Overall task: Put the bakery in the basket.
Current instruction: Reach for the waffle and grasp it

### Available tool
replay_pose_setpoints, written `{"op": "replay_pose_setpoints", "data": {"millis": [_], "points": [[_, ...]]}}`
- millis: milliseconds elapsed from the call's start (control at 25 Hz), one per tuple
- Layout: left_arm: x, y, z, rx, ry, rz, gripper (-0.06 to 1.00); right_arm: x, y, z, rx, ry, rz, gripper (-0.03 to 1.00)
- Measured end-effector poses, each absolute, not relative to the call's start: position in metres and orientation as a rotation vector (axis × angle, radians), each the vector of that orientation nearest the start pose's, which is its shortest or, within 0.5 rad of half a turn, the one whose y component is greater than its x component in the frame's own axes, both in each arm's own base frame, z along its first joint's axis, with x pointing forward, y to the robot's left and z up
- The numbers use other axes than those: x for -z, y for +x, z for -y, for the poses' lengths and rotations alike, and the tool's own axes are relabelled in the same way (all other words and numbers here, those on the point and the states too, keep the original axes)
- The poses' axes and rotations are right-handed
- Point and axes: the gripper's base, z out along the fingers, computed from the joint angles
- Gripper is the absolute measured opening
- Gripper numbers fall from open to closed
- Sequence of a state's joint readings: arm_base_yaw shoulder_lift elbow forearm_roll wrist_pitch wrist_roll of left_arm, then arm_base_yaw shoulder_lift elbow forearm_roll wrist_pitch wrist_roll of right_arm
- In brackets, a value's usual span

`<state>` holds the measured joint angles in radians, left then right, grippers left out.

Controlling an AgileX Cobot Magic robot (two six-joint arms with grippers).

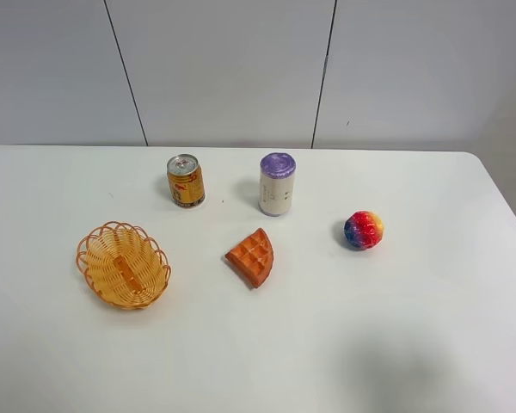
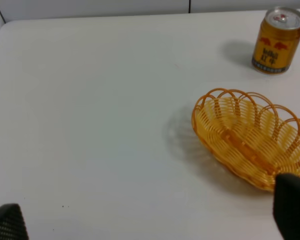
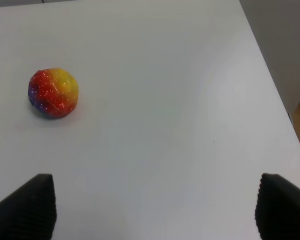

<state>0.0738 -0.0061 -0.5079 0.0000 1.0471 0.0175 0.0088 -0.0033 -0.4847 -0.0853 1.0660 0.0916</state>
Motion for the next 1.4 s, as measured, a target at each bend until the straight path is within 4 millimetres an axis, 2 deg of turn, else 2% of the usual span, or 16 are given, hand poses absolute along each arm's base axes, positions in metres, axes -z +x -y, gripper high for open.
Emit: {"op": "replay_pose_setpoints", "data": {"millis": [1160,1400], "points": [[-0.281,-0.006,0.0,-0.058,-0.057,-2.016,1.0,-0.273,-0.004,0.007,0.04,0.089,-2.058,0.79],[-0.281,-0.006,0.0,-0.058,-0.057,-2.016,1.0,-0.272,0.018,0.006,0.05,0.077,-2.203,0.79]]}}
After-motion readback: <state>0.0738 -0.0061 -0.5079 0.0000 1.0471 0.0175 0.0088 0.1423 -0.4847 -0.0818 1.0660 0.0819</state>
